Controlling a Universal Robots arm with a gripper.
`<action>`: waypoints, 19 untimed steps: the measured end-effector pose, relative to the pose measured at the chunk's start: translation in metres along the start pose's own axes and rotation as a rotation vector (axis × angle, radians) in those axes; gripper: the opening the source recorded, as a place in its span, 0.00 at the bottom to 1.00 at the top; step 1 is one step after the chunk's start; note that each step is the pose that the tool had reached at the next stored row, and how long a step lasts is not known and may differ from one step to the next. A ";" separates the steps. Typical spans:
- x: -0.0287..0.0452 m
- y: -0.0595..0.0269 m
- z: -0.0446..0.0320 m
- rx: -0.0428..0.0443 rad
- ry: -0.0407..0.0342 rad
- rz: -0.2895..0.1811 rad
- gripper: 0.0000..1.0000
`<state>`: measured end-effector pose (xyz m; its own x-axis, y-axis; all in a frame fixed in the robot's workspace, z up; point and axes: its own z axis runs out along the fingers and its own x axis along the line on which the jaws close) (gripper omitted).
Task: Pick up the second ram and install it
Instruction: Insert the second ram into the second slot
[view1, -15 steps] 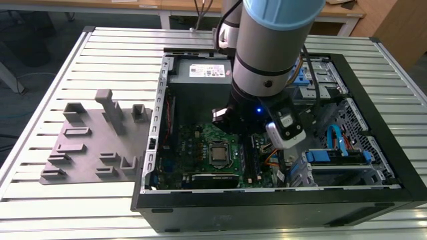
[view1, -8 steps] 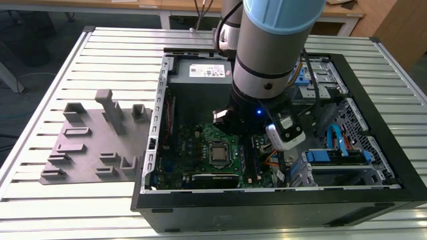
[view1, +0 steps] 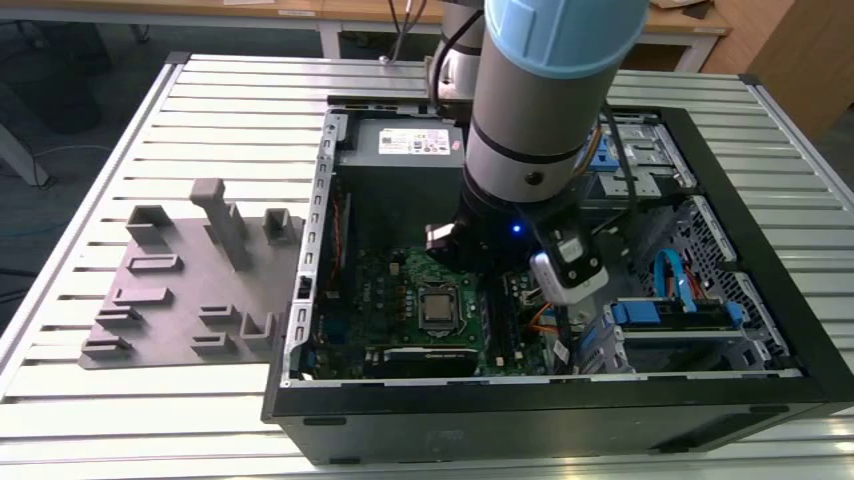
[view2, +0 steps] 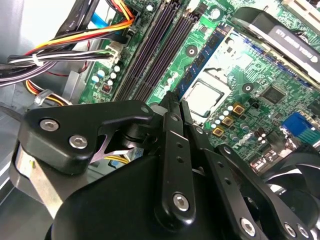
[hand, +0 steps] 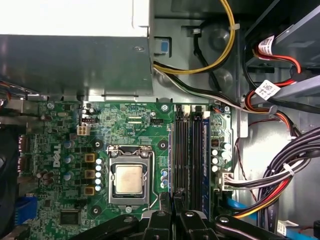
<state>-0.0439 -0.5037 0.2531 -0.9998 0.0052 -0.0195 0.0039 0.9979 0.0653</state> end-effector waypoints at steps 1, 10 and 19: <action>0.0000 -0.0001 0.0007 0.0000 0.0000 0.000 0.11; -0.0011 -0.0007 0.0095 0.0000 0.0000 0.000 0.11; -0.0120 -0.0011 0.0178 -0.0007 0.0001 0.001 0.11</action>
<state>-0.0315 -0.5037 0.2355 -0.9998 0.0058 -0.0193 0.0045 0.9978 0.0660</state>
